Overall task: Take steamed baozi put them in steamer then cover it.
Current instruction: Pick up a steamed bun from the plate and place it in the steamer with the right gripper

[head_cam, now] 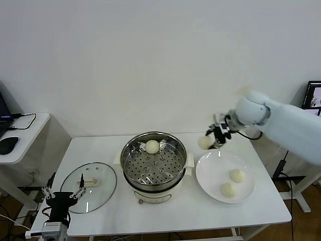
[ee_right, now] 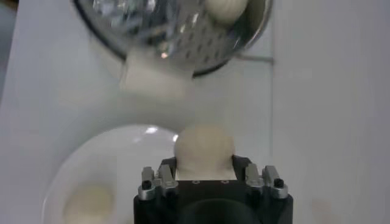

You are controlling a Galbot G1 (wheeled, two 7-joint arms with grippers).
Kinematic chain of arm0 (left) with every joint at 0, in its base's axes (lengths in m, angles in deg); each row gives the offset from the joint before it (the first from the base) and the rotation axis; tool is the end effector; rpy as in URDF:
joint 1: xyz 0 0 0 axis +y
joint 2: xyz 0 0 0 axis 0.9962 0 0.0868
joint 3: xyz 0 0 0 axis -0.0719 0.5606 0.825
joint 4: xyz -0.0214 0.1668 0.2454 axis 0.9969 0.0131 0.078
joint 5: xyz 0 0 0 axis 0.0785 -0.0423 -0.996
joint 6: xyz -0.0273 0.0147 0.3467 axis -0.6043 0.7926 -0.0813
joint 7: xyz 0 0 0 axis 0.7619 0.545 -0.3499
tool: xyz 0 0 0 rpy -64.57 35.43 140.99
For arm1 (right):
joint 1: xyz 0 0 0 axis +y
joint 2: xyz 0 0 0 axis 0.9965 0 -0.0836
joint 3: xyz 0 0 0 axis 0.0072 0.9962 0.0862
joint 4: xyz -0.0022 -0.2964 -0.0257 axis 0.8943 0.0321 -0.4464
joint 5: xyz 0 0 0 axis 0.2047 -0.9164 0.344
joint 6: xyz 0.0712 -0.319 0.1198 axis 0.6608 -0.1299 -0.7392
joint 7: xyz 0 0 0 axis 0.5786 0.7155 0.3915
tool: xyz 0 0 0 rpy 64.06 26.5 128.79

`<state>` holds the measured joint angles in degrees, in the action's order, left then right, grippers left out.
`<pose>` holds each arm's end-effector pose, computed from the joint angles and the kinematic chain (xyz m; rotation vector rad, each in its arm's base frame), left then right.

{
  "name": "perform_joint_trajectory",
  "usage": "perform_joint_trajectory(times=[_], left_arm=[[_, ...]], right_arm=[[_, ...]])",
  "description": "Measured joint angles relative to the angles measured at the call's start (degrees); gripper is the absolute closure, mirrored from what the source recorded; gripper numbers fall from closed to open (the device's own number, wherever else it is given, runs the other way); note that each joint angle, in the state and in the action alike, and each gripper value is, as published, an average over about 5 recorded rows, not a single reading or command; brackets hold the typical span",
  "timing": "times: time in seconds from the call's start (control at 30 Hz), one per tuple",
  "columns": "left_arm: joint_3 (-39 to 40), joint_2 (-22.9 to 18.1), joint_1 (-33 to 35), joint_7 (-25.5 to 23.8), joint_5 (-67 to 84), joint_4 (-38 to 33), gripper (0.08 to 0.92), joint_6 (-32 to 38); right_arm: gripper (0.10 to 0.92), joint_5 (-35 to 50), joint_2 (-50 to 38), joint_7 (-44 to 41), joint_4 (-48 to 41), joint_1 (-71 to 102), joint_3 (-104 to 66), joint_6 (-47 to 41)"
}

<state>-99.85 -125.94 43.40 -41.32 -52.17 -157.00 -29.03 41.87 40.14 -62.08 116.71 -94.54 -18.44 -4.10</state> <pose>0.1730 0.0744 -0.2334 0.3047 -2.9862 -0.5647 0.4620 0.0300 -0.0226 1.3722 -1.6263 1.4761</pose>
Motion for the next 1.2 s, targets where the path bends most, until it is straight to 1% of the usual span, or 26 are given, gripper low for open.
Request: perform_joint_trajectory(times=[0.27,0.57,0.87,1.13,1.2], left_arm=[[-1.0,0.0,0.0,0.0,0.5,0.3,0.177,0.0],[-1.3,-0.3,-0.5,0.0,0.5,0.3,0.177,0.0],[-1.2,-0.6,-0.8,-0.1,0.5,0.4,0.177,0.0],[-1.0,-0.6,-1.0,-0.1,0.5,0.5,0.177,0.0],[-1.0,-0.6,-1.0,-0.2,0.5,0.5,0.177,0.0]], right_arm=[[0.434,7.8,11.1,5.2,-2.3,-1.3,2.3,-5.3],[0.431,11.8,22.4,9.4,-7.6,1.2,4.9,-9.9],[0.432,13.2,28.2,12.5,-11.4,4.4,6.2,-12.0],[0.429,14.4,30.9,14.2,-13.1,6.2,6.0,-12.9],[0.406,14.4,31.0,14.2,-13.1,6.2,6.1,-13.1]])
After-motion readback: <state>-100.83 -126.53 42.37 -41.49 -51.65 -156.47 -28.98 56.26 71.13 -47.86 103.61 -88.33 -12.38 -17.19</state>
